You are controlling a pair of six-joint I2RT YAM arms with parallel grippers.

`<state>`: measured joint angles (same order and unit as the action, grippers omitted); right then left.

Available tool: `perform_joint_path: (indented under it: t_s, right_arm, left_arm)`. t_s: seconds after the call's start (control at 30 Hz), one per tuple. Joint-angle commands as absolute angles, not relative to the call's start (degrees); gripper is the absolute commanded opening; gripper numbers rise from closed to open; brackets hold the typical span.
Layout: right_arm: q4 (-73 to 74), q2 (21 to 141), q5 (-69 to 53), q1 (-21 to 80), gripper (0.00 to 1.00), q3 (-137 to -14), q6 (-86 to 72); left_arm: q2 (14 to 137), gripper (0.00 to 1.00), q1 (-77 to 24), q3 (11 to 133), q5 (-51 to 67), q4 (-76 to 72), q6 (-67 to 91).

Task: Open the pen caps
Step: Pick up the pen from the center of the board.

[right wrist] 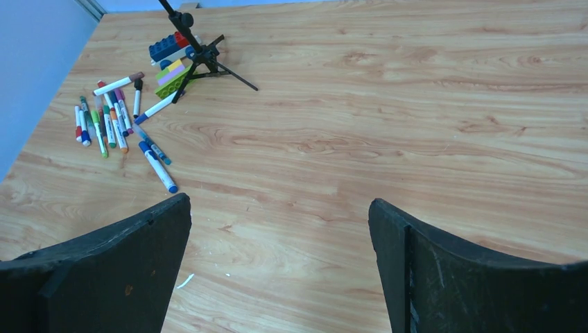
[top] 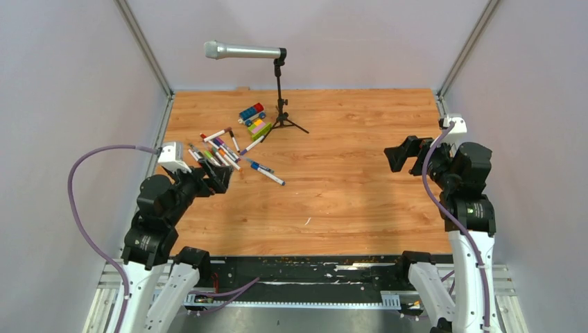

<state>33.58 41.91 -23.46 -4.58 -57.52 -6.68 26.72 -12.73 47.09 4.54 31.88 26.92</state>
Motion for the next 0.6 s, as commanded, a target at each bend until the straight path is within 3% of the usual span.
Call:
perform_joint_path:
  t_s: [0.0, 0.43, 0.57]
  right_arm:
    - [31.8, 41.6, -22.6, -4.6, 1.0, -57.0, -8.9]
    - [27.3, 43.1, -34.1, -4.4, 1.0, -51.4, -0.9]
    - [26.0, 45.2, -47.2, -4.2, 1.0, -47.5, 10.8]
  left_arm:
    - [25.4, 1.0, -12.5, 44.4, 9.2, 28.8, 34.7]
    - [30.6, 1.0, -13.5, 41.0, 15.0, 28.2, 42.4]
    - [35.6, 1.0, -24.6, 42.8, 3.1, 30.8, 40.6]
